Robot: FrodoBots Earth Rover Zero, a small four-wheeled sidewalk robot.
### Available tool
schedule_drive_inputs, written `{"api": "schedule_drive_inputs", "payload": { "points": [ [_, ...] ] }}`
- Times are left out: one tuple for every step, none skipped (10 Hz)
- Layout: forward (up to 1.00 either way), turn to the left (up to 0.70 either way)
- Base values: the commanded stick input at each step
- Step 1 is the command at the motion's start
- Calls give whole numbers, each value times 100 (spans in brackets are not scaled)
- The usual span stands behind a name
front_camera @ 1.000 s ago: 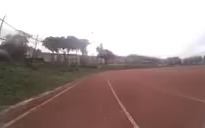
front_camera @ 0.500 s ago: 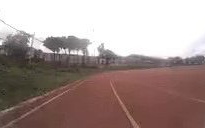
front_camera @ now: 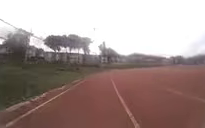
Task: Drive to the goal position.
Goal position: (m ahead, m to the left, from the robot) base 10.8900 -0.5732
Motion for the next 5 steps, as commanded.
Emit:
{"api": "schedule_drive_inputs", "payload": {
  "points": [
    [100, 0],
    [100, 0],
    [100, 0],
    [100, 0],
    [100, -28]
  ]
}}
